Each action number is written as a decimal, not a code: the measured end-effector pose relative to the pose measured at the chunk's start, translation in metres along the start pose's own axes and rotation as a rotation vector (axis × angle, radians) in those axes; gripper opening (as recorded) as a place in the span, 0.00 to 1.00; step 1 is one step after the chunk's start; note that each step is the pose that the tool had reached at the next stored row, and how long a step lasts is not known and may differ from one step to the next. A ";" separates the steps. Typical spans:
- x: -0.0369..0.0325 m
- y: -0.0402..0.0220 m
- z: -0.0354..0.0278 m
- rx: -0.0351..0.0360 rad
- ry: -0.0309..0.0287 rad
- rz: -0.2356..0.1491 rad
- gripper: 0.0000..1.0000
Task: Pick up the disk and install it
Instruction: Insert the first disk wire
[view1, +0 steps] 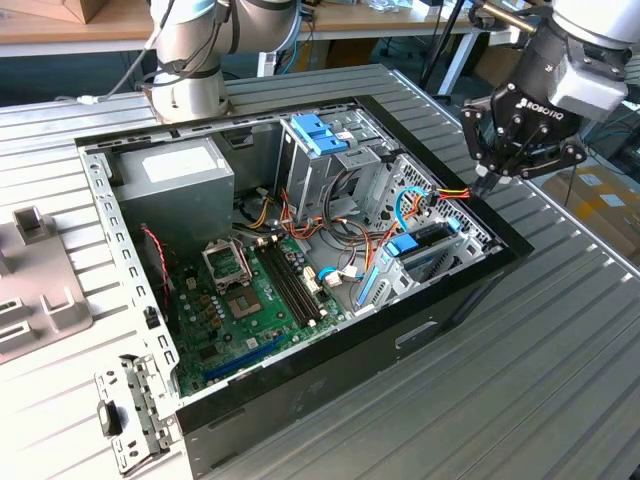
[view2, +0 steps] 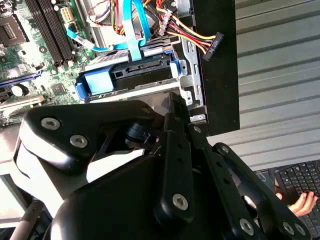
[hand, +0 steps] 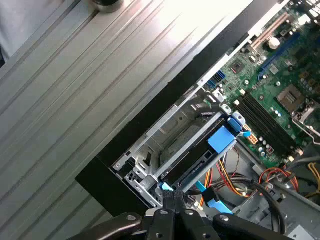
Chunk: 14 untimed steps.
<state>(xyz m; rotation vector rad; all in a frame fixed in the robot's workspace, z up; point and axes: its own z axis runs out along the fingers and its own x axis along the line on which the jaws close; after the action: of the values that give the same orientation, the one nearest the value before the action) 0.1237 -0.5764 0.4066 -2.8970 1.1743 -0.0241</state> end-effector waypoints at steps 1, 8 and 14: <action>0.0000 0.0000 0.0000 0.0000 -0.0002 -0.007 0.24; 0.0001 -0.0001 0.0001 0.0001 -0.0003 -0.009 0.43; 0.0053 -0.0051 0.0019 0.0000 -0.0002 -0.009 0.43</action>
<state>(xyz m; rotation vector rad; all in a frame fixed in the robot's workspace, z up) 0.1311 -0.5763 0.4049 -2.9024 1.1610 -0.0239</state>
